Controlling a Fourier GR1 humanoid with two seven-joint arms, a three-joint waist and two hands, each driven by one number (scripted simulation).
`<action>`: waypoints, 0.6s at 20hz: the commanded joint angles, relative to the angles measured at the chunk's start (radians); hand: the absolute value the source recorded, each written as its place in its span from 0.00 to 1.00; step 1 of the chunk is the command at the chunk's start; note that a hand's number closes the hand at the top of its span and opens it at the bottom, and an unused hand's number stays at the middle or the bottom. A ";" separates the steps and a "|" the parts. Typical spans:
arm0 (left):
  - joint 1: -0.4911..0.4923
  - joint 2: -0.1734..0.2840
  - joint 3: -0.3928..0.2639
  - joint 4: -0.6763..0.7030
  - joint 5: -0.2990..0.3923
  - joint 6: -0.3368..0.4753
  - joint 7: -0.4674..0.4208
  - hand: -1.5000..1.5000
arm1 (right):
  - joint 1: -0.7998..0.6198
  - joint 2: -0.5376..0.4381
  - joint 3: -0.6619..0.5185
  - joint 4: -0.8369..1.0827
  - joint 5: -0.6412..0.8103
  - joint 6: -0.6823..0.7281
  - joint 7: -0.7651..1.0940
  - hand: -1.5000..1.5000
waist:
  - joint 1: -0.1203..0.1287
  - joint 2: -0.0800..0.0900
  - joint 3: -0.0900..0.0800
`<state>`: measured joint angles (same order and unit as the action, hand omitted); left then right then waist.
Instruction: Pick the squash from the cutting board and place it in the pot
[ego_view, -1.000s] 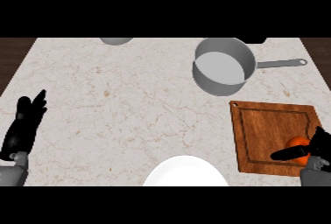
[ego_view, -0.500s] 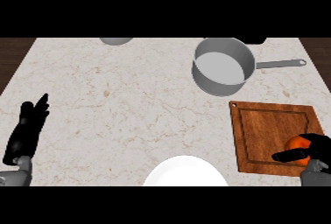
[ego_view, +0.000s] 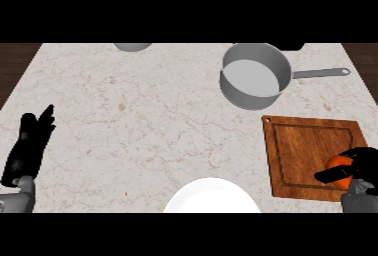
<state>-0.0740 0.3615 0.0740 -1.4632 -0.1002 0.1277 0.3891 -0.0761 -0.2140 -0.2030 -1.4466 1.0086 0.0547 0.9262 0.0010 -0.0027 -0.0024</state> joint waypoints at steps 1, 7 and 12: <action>-0.048 0.008 0.018 0.045 0.002 -0.011 -0.013 0.50 | -0.082 -0.134 -0.007 0.072 -0.044 0.069 -0.169 1.00 | 0.002 0.006 0.003; -0.025 0.009 -0.013 0.010 0.001 -0.033 -0.013 0.50 | -0.085 -0.364 0.088 0.092 -0.162 0.232 -0.705 1.00 | 0.054 0.019 0.013; -0.037 -0.001 -0.010 0.022 -0.009 -0.014 -0.026 0.50 | -0.133 -0.589 -0.014 0.214 -0.216 0.193 -1.053 1.00 | 0.035 0.025 0.012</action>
<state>-0.1079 0.3601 0.0652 -1.4476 -0.1021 0.1111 0.3784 -0.1742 -0.6564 -0.1685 -1.3054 0.8336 0.2518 0.1115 0.0364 0.0178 0.0091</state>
